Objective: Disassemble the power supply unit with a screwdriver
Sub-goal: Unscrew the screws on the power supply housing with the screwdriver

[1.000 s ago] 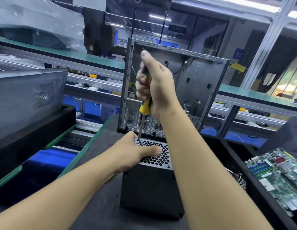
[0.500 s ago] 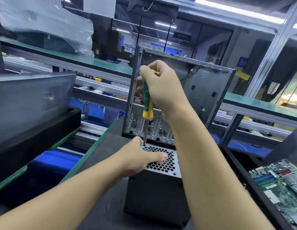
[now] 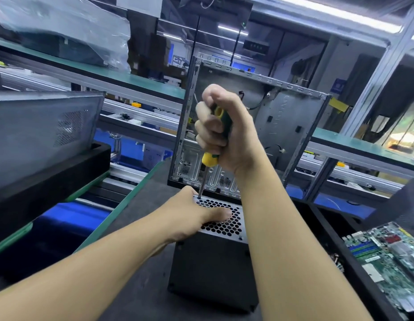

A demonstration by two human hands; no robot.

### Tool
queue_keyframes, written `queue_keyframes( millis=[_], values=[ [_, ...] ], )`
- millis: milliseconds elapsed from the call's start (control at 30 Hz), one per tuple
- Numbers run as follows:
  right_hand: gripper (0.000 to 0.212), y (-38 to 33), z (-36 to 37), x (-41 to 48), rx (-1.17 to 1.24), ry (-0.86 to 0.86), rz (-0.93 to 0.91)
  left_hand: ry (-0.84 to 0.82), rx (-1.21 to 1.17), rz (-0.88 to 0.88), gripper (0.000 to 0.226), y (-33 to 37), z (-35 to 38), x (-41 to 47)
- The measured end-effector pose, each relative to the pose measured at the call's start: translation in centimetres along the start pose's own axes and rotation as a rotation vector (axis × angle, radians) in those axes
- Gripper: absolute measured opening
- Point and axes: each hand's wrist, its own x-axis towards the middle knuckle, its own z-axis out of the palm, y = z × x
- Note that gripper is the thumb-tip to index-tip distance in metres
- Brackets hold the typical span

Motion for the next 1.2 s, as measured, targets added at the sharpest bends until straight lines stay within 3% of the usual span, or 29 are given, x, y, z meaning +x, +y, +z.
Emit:
queue_keyframes(
  millis=[133,267,467,600,667,800,967,1067,1200],
  values=[
    [0.02,-0.4,-0.7,-0.7,0.078,0.039,-0.004,0.017,0.003,0.024,0.09,-0.1,0.0,0.0],
    [0.022,-1.3,0.2,-0.7,-0.084,0.202,0.048,-0.004,-0.025,0.031,0.095,-0.2,0.0,0.1],
    [0.016,-2.3,2.3,-0.7,-0.457,0.583,0.069,-0.041,-0.063,0.016,0.121,-0.2,0.1,0.1],
    [0.016,-1.1,3.5,0.1,-0.473,0.677,0.041,-0.024,-0.042,-0.006,0.109,-0.3,0.2,0.2],
    [0.026,-1.0,3.3,0.5,-0.393,0.625,0.041,-0.007,-0.027,-0.01,0.103,-0.2,0.2,0.2],
    [0.033,-1.1,1.6,1.2,-0.19,0.163,0.148,-0.02,-0.033,0.0,0.108,-0.2,0.1,0.1],
    [0.023,-0.3,0.5,1.8,0.136,-0.203,0.205,0.004,-0.032,0.008,0.079,-0.2,0.2,0.2],
    [0.019,0.1,0.9,2.3,0.111,-0.136,0.195,0.002,-0.059,0.013,0.075,-0.2,0.2,0.2],
    [0.013,-0.4,0.5,2.3,-0.03,0.289,0.197,-0.015,-0.078,0.056,0.087,-0.6,0.2,0.2]
  ],
)
